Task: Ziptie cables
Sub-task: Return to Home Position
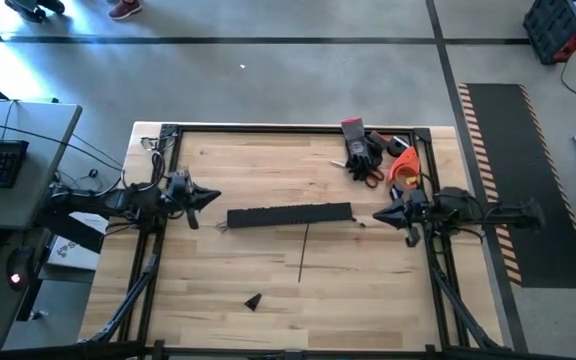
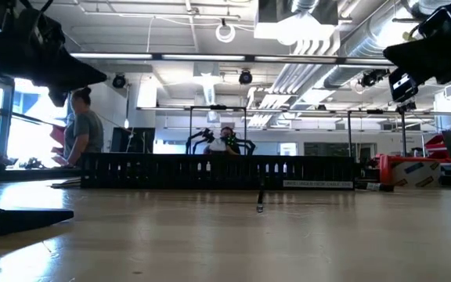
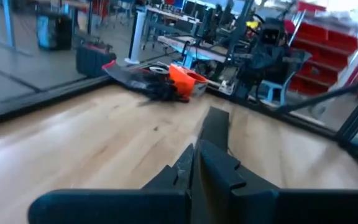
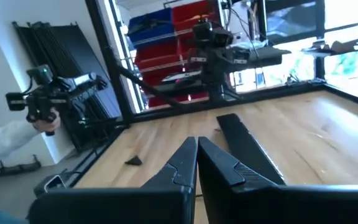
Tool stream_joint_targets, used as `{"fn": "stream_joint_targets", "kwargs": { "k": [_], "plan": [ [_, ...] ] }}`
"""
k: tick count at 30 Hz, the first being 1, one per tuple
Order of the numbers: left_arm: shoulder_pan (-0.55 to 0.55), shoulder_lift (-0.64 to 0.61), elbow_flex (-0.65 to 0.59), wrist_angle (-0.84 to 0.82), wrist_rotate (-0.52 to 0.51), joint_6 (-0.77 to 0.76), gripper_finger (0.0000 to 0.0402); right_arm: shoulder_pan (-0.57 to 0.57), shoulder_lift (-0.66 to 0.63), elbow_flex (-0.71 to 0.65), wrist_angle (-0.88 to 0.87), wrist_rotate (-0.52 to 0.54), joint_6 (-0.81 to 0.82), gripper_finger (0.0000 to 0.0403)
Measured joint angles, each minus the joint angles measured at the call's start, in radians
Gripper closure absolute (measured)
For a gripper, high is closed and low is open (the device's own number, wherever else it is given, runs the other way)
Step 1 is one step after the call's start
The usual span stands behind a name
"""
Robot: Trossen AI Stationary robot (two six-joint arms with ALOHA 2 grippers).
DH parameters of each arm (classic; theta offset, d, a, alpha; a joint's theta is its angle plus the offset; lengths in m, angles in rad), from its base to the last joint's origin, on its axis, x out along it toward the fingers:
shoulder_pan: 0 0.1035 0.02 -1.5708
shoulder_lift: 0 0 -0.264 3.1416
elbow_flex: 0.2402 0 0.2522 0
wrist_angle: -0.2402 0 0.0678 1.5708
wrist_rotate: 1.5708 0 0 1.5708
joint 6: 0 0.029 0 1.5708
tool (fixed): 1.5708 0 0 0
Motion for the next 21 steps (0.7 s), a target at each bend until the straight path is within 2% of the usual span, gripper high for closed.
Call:
{"fn": "stream_joint_targets", "kwargs": {
  "k": [4, 6, 8, 10, 16, 21],
  "plan": [
    [0.000, 0.003, -0.046, 0.064, 0.020, 0.074, 0.0401, -0.067, -0.001, 0.000, 0.002, -0.075, -0.001, 0.0403],
    [0.001, 0.023, -0.075, 0.130, 0.097, 0.138, 0.0401, -0.089, -0.002, 0.000, 0.016, -0.117, -0.002, 0.0403],
    [0.000, 0.036, -0.075, 0.120, 0.174, 0.194, 0.0401, -0.104, 0.000, 0.000, 0.011, -0.147, -0.001, 0.0403],
    [0.000, 0.050, -0.075, 0.116, 0.202, 0.218, 0.0401, -0.112, 0.000, 0.000, 0.015, -0.148, 0.001, 0.0403],
    [0.001, 0.069, -0.075, 0.117, 0.191, 0.260, 0.0401, -0.112, 0.006, 0.000, 0.013, -0.149, -0.043, 0.0403],
    [0.001, 0.069, -0.075, 0.123, 0.150, 0.248, 0.0401, -0.112, 0.007, 0.000, 0.004, -0.067, -0.088, 0.0403]
  ]
}}
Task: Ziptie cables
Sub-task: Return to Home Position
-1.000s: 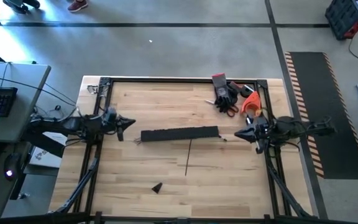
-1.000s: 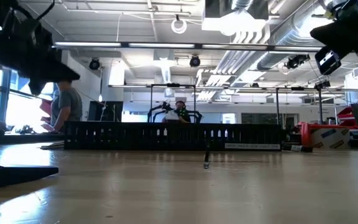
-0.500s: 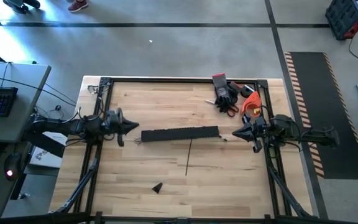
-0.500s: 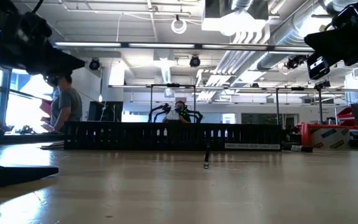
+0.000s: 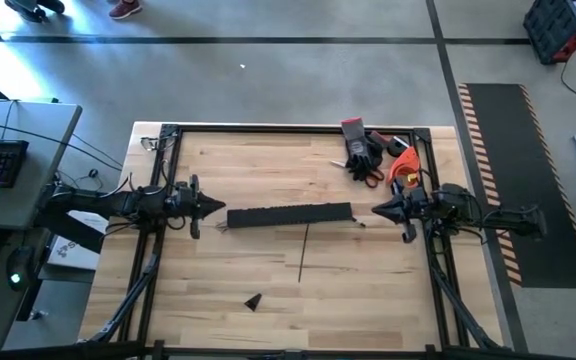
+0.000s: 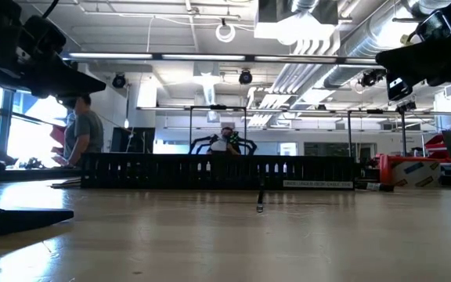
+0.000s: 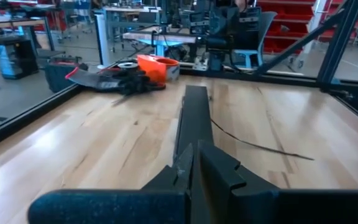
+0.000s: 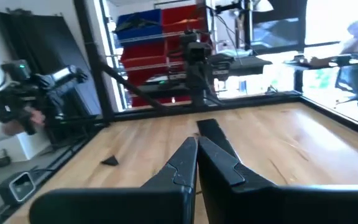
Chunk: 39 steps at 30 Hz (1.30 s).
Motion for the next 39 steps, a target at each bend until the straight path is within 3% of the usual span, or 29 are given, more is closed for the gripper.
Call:
{"fn": "stream_joint_targets", "kwargs": {
  "k": [15, 23, 39],
  "plan": [
    [-0.001, -0.008, 0.000, 0.003, -0.004, -0.004, 0.0401, 0.007, -0.007, 0.000, -0.004, 0.008, 0.000, 0.0403],
    [-0.001, -0.178, 0.000, 0.003, -0.003, -0.004, 0.0402, 0.072, -0.013, 0.000, -0.003, 0.004, 0.000, 0.0403],
    [-0.034, -0.173, 0.001, 0.052, -0.007, -0.005, 0.0402, 0.085, -0.009, 0.000, -0.003, 0.003, 0.000, 0.0403]
  ]
}}
